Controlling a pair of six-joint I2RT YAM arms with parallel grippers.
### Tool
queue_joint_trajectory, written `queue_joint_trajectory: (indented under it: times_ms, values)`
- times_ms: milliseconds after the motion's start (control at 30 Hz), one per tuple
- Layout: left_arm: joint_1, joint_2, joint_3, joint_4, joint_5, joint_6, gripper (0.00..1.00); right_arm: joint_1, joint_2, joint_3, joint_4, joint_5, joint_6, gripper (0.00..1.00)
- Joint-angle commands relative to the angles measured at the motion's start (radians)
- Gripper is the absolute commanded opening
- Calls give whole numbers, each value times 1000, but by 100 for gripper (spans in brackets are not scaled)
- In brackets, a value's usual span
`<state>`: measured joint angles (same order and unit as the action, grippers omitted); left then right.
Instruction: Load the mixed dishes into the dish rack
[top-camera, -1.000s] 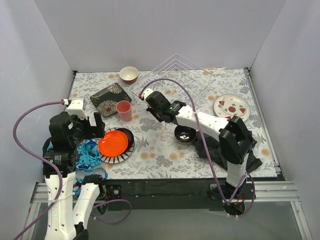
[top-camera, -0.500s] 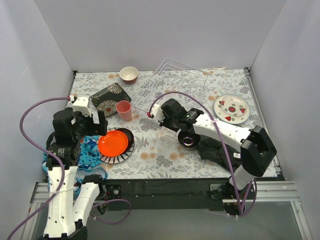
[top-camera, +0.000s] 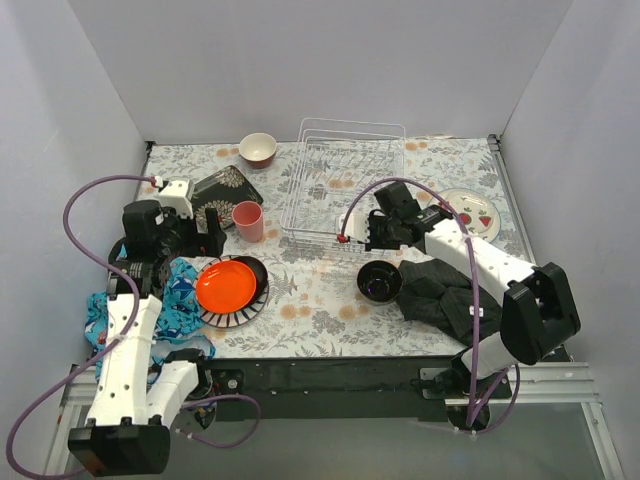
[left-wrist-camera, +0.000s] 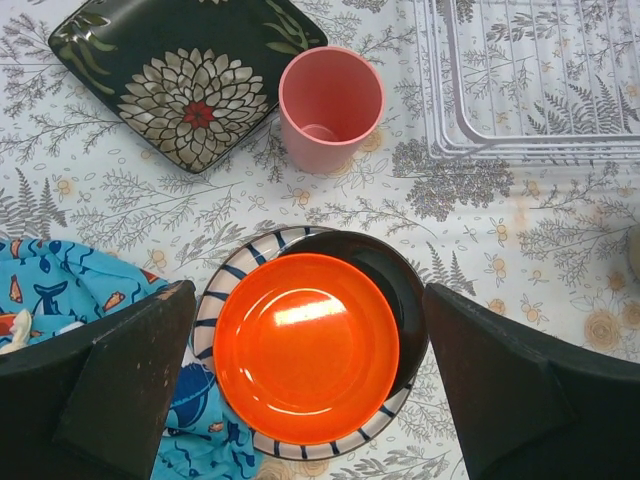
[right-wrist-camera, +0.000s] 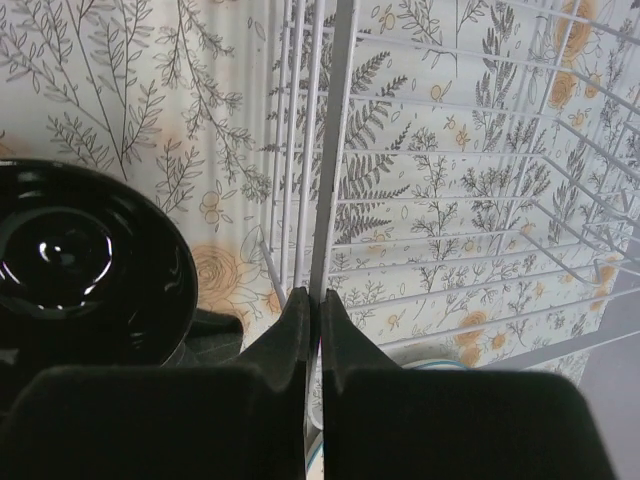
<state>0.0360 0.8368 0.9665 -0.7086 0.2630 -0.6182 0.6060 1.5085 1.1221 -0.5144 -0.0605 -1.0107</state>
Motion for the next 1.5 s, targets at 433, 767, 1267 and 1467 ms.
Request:
queue_joint_trajectory:
  times_ms: [433,767,1267,1467]
  values:
    - [-2,261,64,116,123,49,98,-137,-110,-124,-151,-33,-338,1]
    - [-21,449,292,-1,88,133,98,-130,-116,20,-159,-96,-134,44]
    - [-99,734,626,-271,130,227,79,-137,-142,315,-191,-113,549,72]
    - [-194,843,611,-387,88,284,69,-179,-24,357,-98,-99,638,71]
